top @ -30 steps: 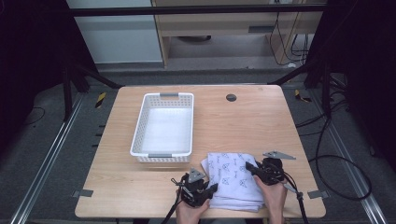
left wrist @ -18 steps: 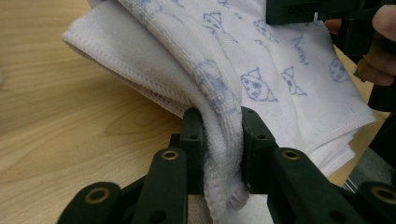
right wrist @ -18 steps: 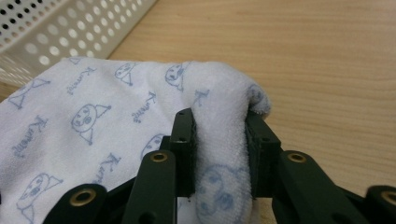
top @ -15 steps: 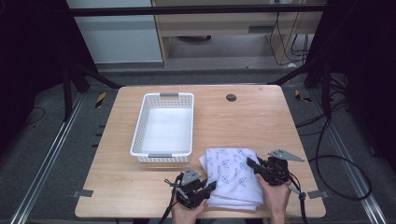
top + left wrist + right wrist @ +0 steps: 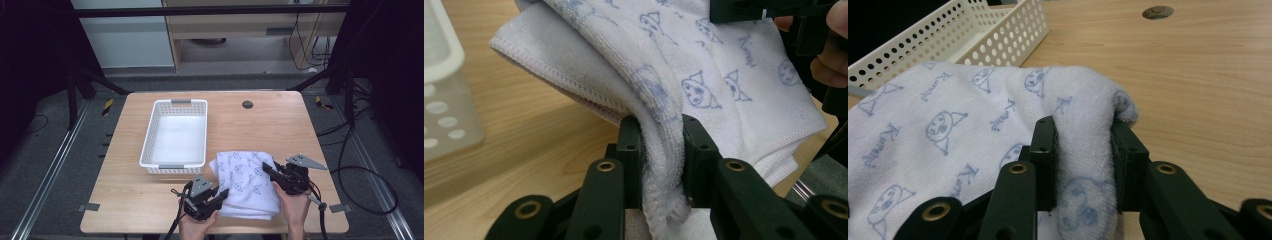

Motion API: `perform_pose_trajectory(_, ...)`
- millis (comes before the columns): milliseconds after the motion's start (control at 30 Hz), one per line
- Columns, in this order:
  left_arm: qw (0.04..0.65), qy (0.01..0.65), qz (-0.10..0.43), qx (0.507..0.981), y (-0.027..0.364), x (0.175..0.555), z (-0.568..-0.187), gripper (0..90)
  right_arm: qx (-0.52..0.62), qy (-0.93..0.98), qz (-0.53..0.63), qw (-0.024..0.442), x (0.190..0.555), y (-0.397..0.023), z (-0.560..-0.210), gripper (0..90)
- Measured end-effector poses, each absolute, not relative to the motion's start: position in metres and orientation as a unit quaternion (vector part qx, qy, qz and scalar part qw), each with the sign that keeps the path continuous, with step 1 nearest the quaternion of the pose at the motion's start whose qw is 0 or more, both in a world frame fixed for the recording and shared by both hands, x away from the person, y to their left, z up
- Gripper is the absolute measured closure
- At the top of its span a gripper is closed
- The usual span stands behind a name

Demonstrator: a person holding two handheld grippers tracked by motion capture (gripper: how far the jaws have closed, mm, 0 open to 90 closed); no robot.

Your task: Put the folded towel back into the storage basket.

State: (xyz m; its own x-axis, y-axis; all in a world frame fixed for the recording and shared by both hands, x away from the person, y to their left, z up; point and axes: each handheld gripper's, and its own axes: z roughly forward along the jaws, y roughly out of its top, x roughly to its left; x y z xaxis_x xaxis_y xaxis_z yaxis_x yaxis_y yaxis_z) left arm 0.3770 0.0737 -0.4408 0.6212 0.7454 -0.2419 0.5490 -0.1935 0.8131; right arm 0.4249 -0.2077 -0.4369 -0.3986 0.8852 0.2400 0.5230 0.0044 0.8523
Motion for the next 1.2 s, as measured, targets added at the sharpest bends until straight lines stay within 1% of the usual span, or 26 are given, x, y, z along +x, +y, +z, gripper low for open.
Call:
perform_pose_trajectory(633,0.465,0.397,0.156,0.776,0.08,0.384,-0.398,73.2,0.497,0.664,0.513,0.22,0.43,-0.196,-0.405,68.8)
perform_pose_trajectory(767,0.469,0.396,0.157,0.774,0.084,0.387,-0.394,73.2,0.494,0.662,0.516,0.225,0.432,-0.193,-0.401,68.7)
perform_pose_trajectory(967,0.476,0.396,0.154,0.77,0.094,0.395,-0.385,73.1,0.483,0.665,0.52,0.236,0.44,-0.183,-0.385,68.5)
perform_pose_trajectory(1200,0.48,0.398,0.159,0.766,0.107,0.4,-0.377,73.1,0.472,0.668,0.521,0.243,0.446,-0.171,-0.377,68.5)
